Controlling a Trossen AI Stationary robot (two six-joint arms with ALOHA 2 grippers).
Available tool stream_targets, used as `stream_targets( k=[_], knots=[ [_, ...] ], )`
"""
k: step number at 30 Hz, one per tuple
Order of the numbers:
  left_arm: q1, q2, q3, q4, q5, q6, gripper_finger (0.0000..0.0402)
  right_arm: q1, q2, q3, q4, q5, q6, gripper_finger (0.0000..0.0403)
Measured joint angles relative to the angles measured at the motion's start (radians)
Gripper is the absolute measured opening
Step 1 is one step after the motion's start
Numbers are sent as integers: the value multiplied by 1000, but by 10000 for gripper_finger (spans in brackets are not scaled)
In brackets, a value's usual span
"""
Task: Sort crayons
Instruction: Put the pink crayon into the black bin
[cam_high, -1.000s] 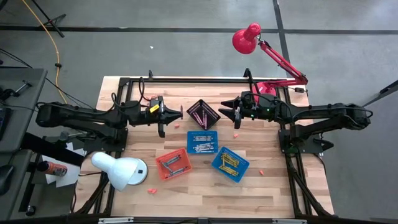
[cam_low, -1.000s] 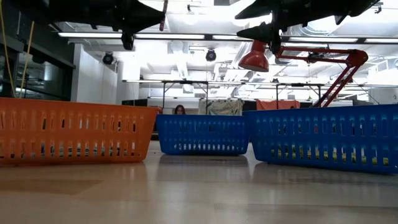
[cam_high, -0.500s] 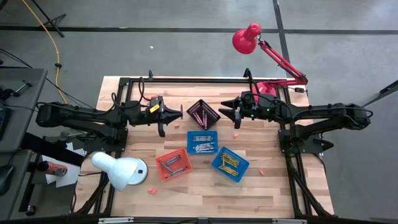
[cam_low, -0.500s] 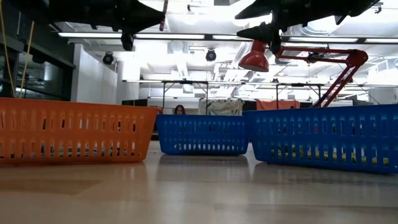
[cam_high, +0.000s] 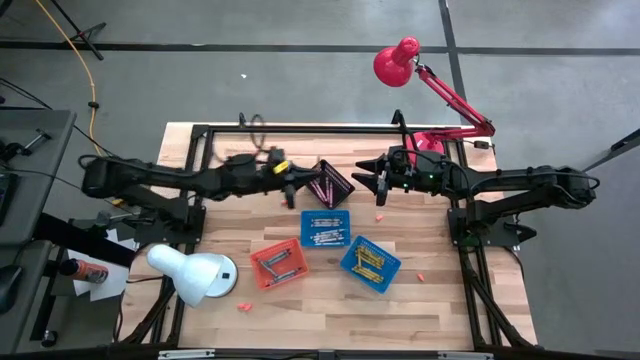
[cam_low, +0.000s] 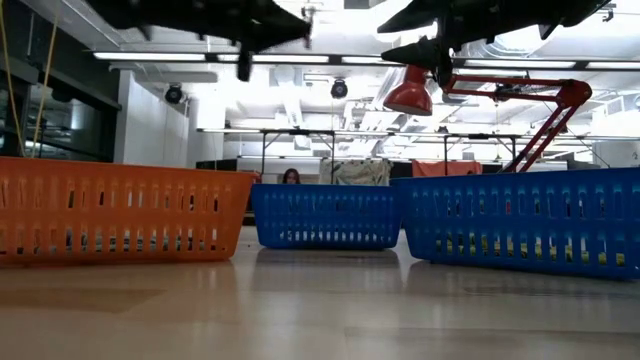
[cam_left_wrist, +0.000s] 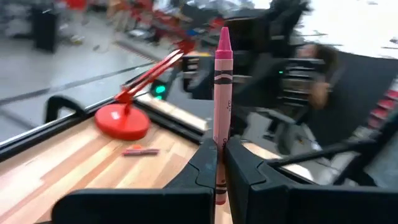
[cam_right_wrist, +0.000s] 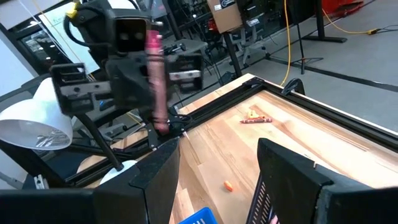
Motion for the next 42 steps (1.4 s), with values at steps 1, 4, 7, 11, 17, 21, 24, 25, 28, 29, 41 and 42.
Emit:
stream_targets(
  k=[1,4,7,11,17,21,24,25,28,29,41,42],
  knots=[
    [8,37,29,-10,-15,-16,1,0,0,0,0,0,0,210],
    [33,129,95,-40,-29,-91,1,0,0,0,0,0,0,210],
    [53,180,130,-61,-20,-176,1,0,0,0,0,0,0,210],
    [75,204,131,-61,-7,-257,1,0,0,0,0,0,15,210],
    [92,240,132,-58,-158,-466,1,0,0,0,0,0,15,210],
    [118,293,132,-81,-185,-738,1,0,0,0,0,0,15,210],
    [129,344,132,-106,-156,-860,1,0,0,0,-1,0,15,210],
    [129,361,137,-118,-143,-891,1,0,0,0,-2,0,15,210],
    [127,406,183,-217,-96,-931,1,0,0,0,-11,0,15,210],
    [124,420,210,-264,-88,-927,1,0,0,0,-18,0,15,210],
    [115,483,484,-812,-120,-991,0,-1,0,0,-69,1,43,210],
    [113,483,484,-812,-119,-1030,0,-1,0,0,-74,4,42,210]
  ],
)
